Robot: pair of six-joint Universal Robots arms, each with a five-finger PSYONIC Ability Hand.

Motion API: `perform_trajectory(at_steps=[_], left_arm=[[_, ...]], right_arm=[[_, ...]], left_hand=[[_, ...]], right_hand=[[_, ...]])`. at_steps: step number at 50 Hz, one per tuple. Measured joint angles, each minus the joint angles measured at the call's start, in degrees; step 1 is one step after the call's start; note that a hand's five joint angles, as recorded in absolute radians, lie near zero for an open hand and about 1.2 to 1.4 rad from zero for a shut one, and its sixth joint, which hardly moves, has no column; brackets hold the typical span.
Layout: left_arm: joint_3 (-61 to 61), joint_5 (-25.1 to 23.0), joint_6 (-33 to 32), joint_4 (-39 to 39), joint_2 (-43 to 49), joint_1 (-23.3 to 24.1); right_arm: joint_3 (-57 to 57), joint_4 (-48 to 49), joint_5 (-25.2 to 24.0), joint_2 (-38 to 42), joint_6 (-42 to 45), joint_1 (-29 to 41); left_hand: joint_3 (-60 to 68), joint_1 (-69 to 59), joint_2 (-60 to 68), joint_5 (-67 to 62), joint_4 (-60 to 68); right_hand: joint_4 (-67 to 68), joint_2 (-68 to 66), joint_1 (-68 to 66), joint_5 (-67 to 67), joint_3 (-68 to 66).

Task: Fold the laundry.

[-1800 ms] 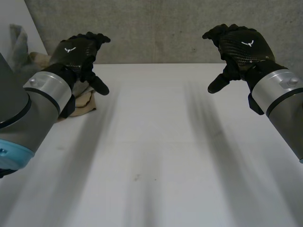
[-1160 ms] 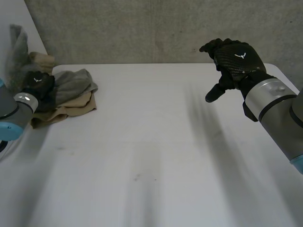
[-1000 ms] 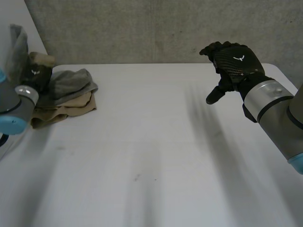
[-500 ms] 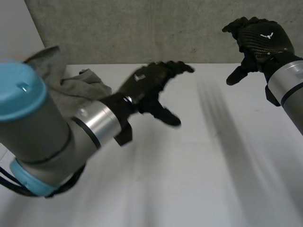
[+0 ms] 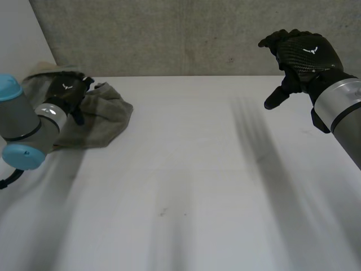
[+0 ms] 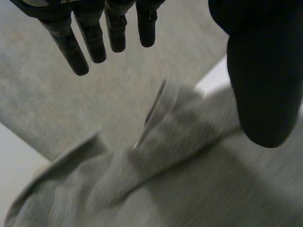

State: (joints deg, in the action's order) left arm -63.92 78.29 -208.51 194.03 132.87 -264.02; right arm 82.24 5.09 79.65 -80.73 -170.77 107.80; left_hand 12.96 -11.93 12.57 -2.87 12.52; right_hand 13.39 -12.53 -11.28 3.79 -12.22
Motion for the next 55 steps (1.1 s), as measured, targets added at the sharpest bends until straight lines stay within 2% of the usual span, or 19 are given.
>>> perform_trajectory(at_steps=[8,10,12,13,14,15,16,25,30,33,34,36,39,41,43,44,46,52,55], left_arm=[[13.8,-4.3,-4.4,-2.6,12.3,-3.1],[18.4,-5.4,-4.3,-3.7,15.8,-3.7],[21.3,-5.8,-4.1,-4.7,17.9,-3.9],[21.9,-5.8,-4.1,-4.9,18.3,-3.9],[24.1,-5.7,-4.0,-5.6,19.8,-3.9],[24.5,-5.6,-3.9,-5.8,20.0,-3.9],[25.3,-5.1,-3.9,-6.2,20.4,-3.7],[16.7,2.9,-1.2,-2.4,9.0,2.2],[5.4,4.7,9.9,3.2,-4.1,9.7],[-1.7,3.5,22.5,4.5,-12.2,15.4],[-1.7,3.5,22.5,4.5,-12.2,15.4],[-7.3,0.5,34.0,4.5,-17.2,20.3],[-11.5,-3.4,42.6,4.4,-19.5,24.5],[-14.3,-7.2,48.1,4.4,-20.0,27.9],[-16.1,-10.4,51.2,4.4,-19.4,30.7],[-16.3,-10.8,51.5,4.4,-19.3,31.0],[-17.0,-13.3,52.4,4.4,-17.9,32.9],[-15.9,-14.4,49.6,4.3,-15.9,33.4],[-14.2,-13.3,43.8,3.9,-15.3,28.8]], right_arm=[[0.2,0.1,0.1,1.3,0.3,0.2],[0.2,0.1,0.1,2.1,0.4,0.2],[0.2,0.1,0.2,2.7,0.4,0.2],[0.2,0.1,0.2,2.9,0.4,0.2],[0.2,0.1,0.2,3.3,0.6,0.2],[0.1,0.1,0.2,3.4,0.6,0.2],[0.1,0.1,0.2,3.6,0.8,0.2],[-0.5,0.1,0.4,4.1,1.7,0.2],[-0.9,0.1,0.5,3.7,1.9,0.1],[-1.2,0.0,0.6,2.9,1.9,-0.3],[-1.2,0.0,0.6,2.9,1.9,-0.3],[-1.5,-0.2,0.7,1.8,1.8,-0.8],[-2.0,-0.3,0.8,1.1,1.8,-1.5],[-2.3,-0.4,0.8,0.6,1.8,-2.3],[-2.6,-0.6,0.8,0.3,1.8,-3.1],[-2.6,-0.6,0.8,0.3,1.8,-3.2],[-2.8,-0.9,0.8,0.1,1.8,-3.8],[-2.9,-1.7,0.5,0.2,1.8,-4.3],[-3.2,-3.0,-0.1,0.3,2.2,-4.1]], left_hand=[[0.0,-0.1,0.1,-0.1,0.1],[4.6,-6.5,5.7,-4.9,5.1],[11.3,-13.3,11.9,-10.6,10.9],[19.2,-23.7,19.9,-19.6,20.0],[40.3,-46.3,42.2,-40.0,41.2],[40.3,-46.3,42.2,-40.0,41.2],[51.6,-53.9,52.6,-50.9,52.5],[54.6,-53.9,55.8,-52.2,56.0],[55.0,-53.9,55.8,-52.2,56.0],[55.1,-53.9,55.8,-52.2,56.0],[55.1,-53.9,55.8,-52.2,56.0],[55.1,-53.9,55.8,-52.2,56.1],[55.1,-53.9,55.8,-52.2,56.1],[52.3,-52.1,52.4,-50.8,53.0],[31.6,-28.6,30.5,-30.9,31.8],[31.6,-28.6,30.5,-30.9,31.8],[7.6,-3.5,6.8,-6.7,7.4],[-0.9,0.8,-0.9,0.0,-0.9],[-0.9,0.8,-0.9,0.0,-0.9]], right_hand=[[0.0,0.0,0.0,0.0,0.0],[0.0,0.0,0.0,0.0,0.0],[0.0,0.0,0.0,0.0,0.0],[0.0,0.0,0.0,0.0,0.0],[0.0,0.0,0.0,0.0,0.0],[0.0,0.0,0.0,0.0,0.0],[0.0,0.0,0.0,0.0,0.0],[0.0,0.0,0.0,0.0,0.0],[0.0,0.0,0.0,0.0,0.0],[0.0,0.0,0.0,0.0,0.0],[0.0,0.0,0.0,0.0,0.0],[0.0,0.0,0.0,0.0,0.0],[0.0,0.0,0.0,0.0,0.0],[0.0,0.0,0.0,0.0,0.0],[0.0,0.0,0.0,0.0,0.0],[0.0,0.0,0.0,0.0,0.0],[0.0,0.0,0.0,0.0,0.0],[0.0,0.0,0.0,0.0,0.0],[0.0,0.0,0.0,0.0,0.0]])
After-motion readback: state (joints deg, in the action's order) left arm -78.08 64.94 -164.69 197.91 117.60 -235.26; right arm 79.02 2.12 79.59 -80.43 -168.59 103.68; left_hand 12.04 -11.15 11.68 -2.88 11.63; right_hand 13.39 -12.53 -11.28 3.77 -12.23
